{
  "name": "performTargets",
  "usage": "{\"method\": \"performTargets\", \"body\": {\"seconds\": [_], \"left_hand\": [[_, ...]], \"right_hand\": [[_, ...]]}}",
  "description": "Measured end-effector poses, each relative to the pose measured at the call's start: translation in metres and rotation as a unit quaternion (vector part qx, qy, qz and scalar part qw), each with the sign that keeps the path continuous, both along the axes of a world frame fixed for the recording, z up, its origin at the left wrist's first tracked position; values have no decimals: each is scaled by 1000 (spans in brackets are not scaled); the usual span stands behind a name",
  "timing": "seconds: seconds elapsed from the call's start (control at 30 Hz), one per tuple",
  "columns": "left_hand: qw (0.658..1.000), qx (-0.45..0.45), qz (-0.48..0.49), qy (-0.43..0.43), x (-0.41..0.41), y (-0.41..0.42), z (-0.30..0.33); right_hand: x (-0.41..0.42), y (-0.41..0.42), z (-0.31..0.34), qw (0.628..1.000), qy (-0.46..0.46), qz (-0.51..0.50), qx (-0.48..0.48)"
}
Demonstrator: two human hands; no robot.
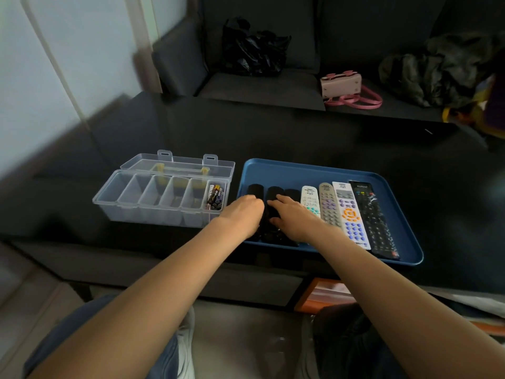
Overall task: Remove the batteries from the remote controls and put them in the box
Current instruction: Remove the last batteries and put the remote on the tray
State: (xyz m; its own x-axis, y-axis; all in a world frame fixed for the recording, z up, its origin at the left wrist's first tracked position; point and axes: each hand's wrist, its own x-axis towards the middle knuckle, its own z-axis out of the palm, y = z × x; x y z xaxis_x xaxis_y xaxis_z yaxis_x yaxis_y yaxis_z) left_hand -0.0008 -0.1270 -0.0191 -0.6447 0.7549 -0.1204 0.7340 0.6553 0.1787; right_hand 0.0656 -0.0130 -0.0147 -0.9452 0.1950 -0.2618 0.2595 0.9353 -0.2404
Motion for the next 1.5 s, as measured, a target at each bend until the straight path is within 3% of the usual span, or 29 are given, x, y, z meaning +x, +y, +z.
{"method": "performTargets", "body": {"seconds": [0.13,0.23,0.43,0.5,0.6,0.63,0.67,0.8,0.9,1.0,1.2,1.37,1.5], "left_hand": [[999,54,2,-6,0,-9,19],[990,131,35,39,-12,-22,34],[971,147,132,133,-60,-60,42],[973,126,159,115,-82,-75,36],[984,72,145,69,-92,-85,27],[986,64,145,58,-96,-88,24],[985,66,149,48,-98,-89,23],[971,127,191,63,-104,-95,31],[949,135,221,180,-97,-99,46],[945,102,193,244,-93,-106,59],[955,103,143,240,-63,-124,78],[972,74,132,179,-35,-149,69],[990,19,125,69,-29,-165,57]], "right_hand": [[-2,-2,6,1000,-6,-7,-9],[-12,-6,16,998,46,-26,-31],[-60,-33,39,971,117,-84,-190],[-92,-42,32,935,106,-154,-301],[-111,-43,14,811,111,-275,-504],[-117,-44,10,778,117,-295,-543],[-120,-45,7,767,118,-308,-551],[-124,-44,6,806,152,-270,-504],[-118,-43,18,854,207,-207,-429],[-103,-47,33,869,258,-161,-390],[-69,-66,61,911,286,-54,-293],[-42,-91,60,967,191,81,-151],[-32,-103,48,986,114,95,-77]]}}
